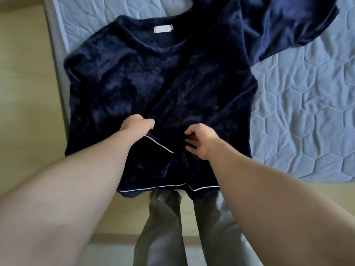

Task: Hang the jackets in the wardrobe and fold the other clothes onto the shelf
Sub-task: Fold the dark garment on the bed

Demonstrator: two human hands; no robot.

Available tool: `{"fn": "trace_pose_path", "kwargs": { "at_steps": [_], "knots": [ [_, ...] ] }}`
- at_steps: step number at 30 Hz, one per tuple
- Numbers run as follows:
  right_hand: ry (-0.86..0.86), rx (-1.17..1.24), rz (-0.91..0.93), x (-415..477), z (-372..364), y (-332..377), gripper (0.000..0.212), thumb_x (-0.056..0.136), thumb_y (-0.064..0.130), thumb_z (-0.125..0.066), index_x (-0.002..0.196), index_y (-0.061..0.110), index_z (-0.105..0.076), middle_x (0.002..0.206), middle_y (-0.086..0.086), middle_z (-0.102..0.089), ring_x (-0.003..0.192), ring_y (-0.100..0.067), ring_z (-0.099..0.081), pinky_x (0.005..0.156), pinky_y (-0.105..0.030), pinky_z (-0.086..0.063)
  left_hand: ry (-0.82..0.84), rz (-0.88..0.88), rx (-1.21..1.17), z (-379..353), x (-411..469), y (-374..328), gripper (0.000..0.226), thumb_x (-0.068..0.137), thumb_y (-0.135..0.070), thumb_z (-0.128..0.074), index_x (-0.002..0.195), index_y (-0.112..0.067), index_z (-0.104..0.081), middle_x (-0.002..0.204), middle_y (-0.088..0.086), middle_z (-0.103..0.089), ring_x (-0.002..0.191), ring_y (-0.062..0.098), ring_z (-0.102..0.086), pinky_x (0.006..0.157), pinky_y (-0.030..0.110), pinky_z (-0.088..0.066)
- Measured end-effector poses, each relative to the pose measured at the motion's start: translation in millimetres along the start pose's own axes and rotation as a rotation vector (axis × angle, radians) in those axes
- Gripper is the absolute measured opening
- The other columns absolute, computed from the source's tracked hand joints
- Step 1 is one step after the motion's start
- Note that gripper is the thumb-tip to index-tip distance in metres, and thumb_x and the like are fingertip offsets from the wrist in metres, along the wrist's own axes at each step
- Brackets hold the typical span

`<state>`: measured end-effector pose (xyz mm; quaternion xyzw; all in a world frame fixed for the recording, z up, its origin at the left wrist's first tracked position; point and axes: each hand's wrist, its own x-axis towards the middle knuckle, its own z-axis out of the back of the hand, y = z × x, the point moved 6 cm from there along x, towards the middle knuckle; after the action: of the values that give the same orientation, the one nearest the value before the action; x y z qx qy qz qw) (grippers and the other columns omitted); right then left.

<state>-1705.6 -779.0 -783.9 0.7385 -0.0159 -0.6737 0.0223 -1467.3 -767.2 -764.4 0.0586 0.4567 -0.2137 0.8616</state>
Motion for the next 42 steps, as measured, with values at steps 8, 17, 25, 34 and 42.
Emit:
{"fn": "trace_pose_path", "kwargs": {
  "at_steps": [8, 17, 25, 34, 42],
  "knots": [
    [0.032, -0.276, -0.171, -9, -68, -78, 0.027, 0.083, 0.007, -0.076, 0.107, 0.014, -0.066, 0.108, -0.009, -0.07, 0.1, -0.028, -0.067, 0.091, -0.047, -0.057, 0.171, 0.065, -0.019, 5, 3, 45, 0.034, 0.071, -0.028, -0.078, 0.1, -0.012, -0.072, 0.1, 0.01, -0.07, 0.089, 0.029, -0.066, 0.076, 0.035, -0.053],
    [-0.154, -0.765, -0.133, -11, -84, -98, 0.042, 0.093, 0.047, -0.067, 0.095, 0.006, -0.063, 0.073, -0.012, -0.073, 0.05, -0.026, -0.069, 0.043, -0.03, -0.055, -0.058, -0.18, -0.012, 29, 18, 80, 0.018, 0.085, -0.049, -0.07, 0.082, -0.032, -0.066, 0.08, -0.009, -0.072, 0.075, 0.011, -0.069, 0.068, 0.028, -0.055],
    [0.005, -1.595, -0.02, -30, -149, -67, 0.03, 0.088, 0.023, -0.045, 0.078, 0.013, -0.071, 0.054, 0.002, -0.07, 0.063, -0.022, -0.075, 0.083, -0.036, -0.059, -0.282, 0.416, -0.828, 69, 25, 150, 0.059, 0.098, -0.063, -0.046, 0.086, -0.009, -0.066, 0.07, 0.003, -0.071, 0.044, 0.015, -0.065, 0.044, 0.026, -0.055],
    [-0.035, -1.401, 0.355, -15, -233, -46, 0.035, 0.092, 0.029, -0.054, 0.123, 0.013, -0.055, 0.114, -0.011, -0.064, 0.1, -0.031, -0.064, 0.075, -0.034, -0.048, 0.21, 0.892, -1.6, 42, 18, 190, 0.086, 0.085, -0.082, -0.045, 0.095, 0.003, -0.054, 0.095, 0.018, -0.068, 0.079, 0.031, -0.072, 0.071, 0.039, -0.061],
    [-0.079, -1.313, 0.34, 1, -233, -47, 0.029, 0.094, 0.026, -0.054, 0.123, 0.022, -0.056, 0.105, 0.0, -0.062, 0.095, -0.022, -0.063, 0.075, -0.034, -0.052, 0.159, 0.767, -1.676, 53, 44, 206, 0.035, 0.109, -0.025, -0.031, 0.103, -0.006, -0.06, 0.091, 0.004, -0.067, 0.075, 0.015, -0.065, 0.068, 0.03, -0.051]
  ]
}}
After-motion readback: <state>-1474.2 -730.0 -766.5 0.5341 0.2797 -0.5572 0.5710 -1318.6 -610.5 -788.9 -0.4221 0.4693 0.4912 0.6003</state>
